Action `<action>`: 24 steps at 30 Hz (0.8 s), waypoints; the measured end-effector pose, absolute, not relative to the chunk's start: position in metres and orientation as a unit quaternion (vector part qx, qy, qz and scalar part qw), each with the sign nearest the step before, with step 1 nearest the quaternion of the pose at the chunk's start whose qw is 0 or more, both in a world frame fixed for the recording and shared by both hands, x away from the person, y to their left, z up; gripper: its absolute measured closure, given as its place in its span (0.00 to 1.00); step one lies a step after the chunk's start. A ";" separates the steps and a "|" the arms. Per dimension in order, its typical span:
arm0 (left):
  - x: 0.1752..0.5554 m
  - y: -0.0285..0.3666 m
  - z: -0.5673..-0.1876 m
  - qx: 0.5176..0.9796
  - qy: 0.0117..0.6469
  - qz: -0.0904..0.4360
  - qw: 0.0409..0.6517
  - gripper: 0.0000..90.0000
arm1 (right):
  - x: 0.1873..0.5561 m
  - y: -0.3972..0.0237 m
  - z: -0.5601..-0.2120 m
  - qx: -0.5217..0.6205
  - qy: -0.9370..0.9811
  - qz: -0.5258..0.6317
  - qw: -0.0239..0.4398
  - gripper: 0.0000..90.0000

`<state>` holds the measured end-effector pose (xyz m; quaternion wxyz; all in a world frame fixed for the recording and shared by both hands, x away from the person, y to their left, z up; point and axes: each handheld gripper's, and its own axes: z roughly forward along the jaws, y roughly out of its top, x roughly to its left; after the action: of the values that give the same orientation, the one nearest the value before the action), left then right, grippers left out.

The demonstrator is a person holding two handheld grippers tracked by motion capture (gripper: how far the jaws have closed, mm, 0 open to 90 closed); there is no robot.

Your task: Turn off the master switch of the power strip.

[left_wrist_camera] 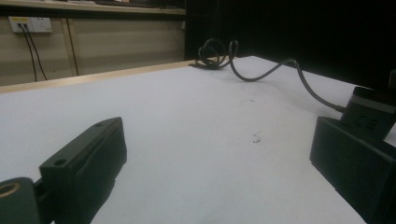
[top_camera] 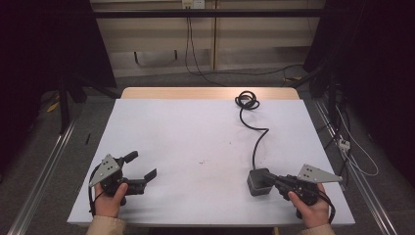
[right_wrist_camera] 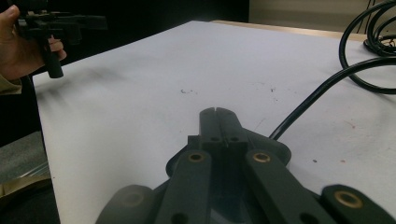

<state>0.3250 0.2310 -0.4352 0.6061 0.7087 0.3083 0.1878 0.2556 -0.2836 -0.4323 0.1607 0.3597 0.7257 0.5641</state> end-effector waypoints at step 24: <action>0.325 0.231 -0.435 0.709 0.308 0.188 0.607 0.04 | 0.256 -0.281 -0.435 0.342 0.748 0.547 0.159 1.00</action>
<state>0.3249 0.2309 -0.4354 0.6065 0.7088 0.3076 0.1875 0.2561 -0.2810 -0.4350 0.1588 0.3421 0.7477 0.5466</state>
